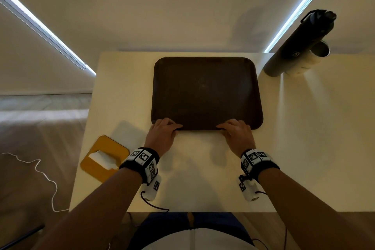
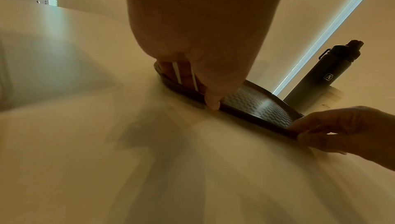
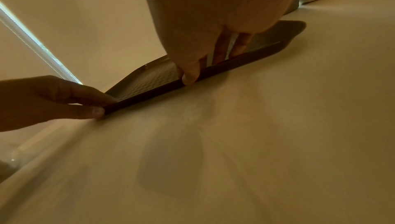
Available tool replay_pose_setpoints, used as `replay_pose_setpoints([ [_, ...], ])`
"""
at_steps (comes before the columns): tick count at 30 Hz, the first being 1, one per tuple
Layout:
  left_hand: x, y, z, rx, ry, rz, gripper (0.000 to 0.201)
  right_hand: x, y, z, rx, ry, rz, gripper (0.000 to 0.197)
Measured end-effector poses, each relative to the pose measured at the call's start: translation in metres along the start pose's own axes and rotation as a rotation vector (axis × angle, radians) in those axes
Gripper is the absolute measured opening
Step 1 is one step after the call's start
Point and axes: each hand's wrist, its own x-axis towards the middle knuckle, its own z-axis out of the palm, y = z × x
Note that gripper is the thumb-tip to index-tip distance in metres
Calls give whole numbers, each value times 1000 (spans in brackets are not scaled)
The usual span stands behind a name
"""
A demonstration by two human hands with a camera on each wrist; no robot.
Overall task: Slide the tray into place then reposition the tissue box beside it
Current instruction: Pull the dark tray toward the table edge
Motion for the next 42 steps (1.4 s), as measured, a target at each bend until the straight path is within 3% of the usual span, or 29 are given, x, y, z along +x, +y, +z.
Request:
replay_pose_setpoints([
  [29, 1, 4, -8, 15, -24, -30, 36, 5, 1, 3, -50, -57, 15, 23],
  [36, -25, 22, -54, -107, 142, -68, 49, 9, -13, -7, 7, -125, -25, 32],
  [42, -90, 7, -98, -95, 255, -134, 49, 9, -88, -4, 203, -250, -236, 48],
])
